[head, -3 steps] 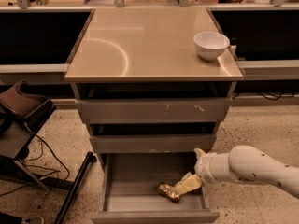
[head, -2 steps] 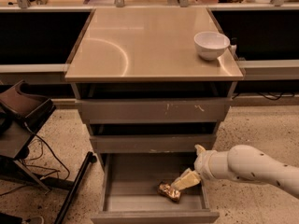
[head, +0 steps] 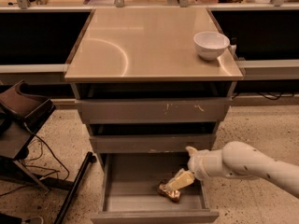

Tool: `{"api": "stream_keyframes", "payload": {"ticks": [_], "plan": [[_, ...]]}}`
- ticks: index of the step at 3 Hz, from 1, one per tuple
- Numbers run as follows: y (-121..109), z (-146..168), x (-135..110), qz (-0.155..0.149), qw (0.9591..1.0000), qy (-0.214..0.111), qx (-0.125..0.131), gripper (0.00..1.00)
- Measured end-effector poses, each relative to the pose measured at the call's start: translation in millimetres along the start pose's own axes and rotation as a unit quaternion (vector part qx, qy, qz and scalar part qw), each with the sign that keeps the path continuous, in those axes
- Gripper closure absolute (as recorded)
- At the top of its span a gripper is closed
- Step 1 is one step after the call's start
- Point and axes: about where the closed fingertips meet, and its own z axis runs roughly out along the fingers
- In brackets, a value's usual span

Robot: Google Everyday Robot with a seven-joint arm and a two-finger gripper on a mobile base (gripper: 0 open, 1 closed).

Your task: Pick orange can from bottom drawer and place on counter

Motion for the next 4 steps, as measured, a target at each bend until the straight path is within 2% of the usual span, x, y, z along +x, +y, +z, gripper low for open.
{"api": "stream_keyframes", "payload": {"ticks": [1, 2, 3, 4], "plan": [[2.7, 58.4, -10.3, 0.027, 0.9953, -0.032, -0.088, 0.0], [3.4, 127.6, 2.8, 0.076, 0.9845, -0.041, -0.153, 0.0], [3.4, 127.7, 2.8, 0.076, 0.9845, -0.041, -0.153, 0.0], [-1.6, 161.8, 19.4, 0.106, 0.979, -0.046, -0.168, 0.0]]}}
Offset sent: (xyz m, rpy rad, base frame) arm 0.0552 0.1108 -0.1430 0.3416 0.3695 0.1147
